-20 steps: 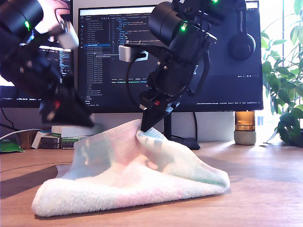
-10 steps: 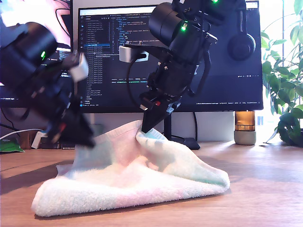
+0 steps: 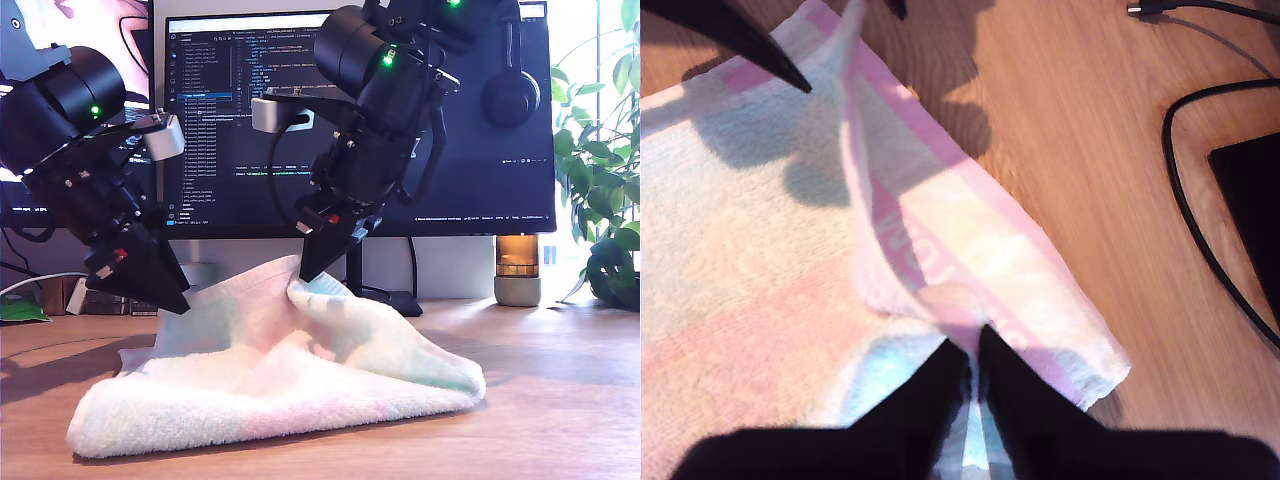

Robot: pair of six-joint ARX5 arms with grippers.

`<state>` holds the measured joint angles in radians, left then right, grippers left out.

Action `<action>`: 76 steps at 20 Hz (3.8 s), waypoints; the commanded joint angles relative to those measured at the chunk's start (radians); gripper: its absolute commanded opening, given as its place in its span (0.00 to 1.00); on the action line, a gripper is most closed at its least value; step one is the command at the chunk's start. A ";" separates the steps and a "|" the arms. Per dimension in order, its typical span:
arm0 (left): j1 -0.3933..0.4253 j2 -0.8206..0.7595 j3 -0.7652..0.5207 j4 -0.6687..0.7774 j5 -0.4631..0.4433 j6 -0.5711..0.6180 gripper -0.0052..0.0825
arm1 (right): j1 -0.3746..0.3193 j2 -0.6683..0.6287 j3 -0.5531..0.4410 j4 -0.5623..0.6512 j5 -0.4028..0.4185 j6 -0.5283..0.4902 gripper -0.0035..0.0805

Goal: Fold the tea towel to a neat square and place it to the right

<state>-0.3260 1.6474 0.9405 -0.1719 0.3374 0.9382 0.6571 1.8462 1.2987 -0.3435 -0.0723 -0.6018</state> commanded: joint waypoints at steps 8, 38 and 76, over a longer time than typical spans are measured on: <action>0.003 0.090 0.005 0.015 -0.031 -0.003 0.36 | 0.008 0.004 0.000 0.010 -0.007 0.003 0.03; 0.030 0.085 0.591 -0.991 0.085 -0.397 0.03 | -0.007 0.003 0.054 -0.058 -0.027 -0.028 0.03; 0.101 0.311 0.610 -0.906 0.105 -0.435 0.03 | -0.016 0.074 0.054 0.088 -0.002 -0.053 0.03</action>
<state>-0.2222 1.9289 1.5665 -1.0771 0.4374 0.5049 0.6411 1.9183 1.3468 -0.2623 -0.0715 -0.6529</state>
